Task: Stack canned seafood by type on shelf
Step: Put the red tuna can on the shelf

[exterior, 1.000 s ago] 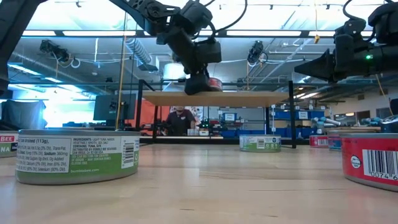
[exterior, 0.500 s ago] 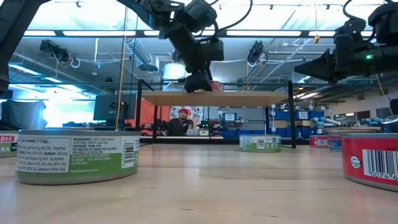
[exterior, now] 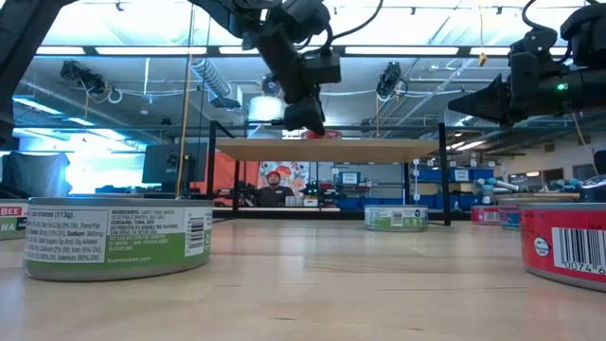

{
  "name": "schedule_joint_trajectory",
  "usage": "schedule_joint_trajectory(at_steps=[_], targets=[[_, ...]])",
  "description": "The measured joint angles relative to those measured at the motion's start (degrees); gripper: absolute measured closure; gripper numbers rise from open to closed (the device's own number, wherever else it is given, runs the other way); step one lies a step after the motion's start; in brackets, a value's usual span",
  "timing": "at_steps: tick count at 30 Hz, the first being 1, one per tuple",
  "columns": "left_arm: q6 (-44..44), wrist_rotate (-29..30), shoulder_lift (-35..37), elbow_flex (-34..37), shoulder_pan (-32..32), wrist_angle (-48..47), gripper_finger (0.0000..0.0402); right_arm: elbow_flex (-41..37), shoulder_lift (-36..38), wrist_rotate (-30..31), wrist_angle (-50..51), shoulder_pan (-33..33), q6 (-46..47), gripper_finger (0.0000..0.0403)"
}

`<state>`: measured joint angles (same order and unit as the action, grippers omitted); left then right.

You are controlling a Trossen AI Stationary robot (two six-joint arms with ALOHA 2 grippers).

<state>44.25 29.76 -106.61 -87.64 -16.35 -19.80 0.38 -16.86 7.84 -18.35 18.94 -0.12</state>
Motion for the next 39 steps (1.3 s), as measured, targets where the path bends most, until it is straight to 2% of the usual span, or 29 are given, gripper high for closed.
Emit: schedule_joint_trajectory(at_steps=[6,8,10,16,39], targets=[[-2.46,-3.71,0.56,0.00,1.12,-0.47,0.0320,-0.02,0.00,0.00,0.01,0.00,0.00,0.0384],[-4.89,-7.85,0.91,0.00,0.49,-2.51,0.0365,0.00,0.00,0.01,0.01,0.00,0.00,0.0384],[-7.93,-12.29,1.09,0.00,-0.39,-2.92,0.0391,0.00,0.00,0.00,0.00,-0.02,0.00,0.0384],[-13.39,-20.55,1.42,0.58,-4.52,-3.94,0.0396,0.00,0.00,0.00,0.02,0.00,0.00,0.0384],[-16.46,-22.40,1.22,1.73,-9.79,1.54,0.0400,-0.02,0.00,0.00,0.00,-0.02,0.00,0.0384]])
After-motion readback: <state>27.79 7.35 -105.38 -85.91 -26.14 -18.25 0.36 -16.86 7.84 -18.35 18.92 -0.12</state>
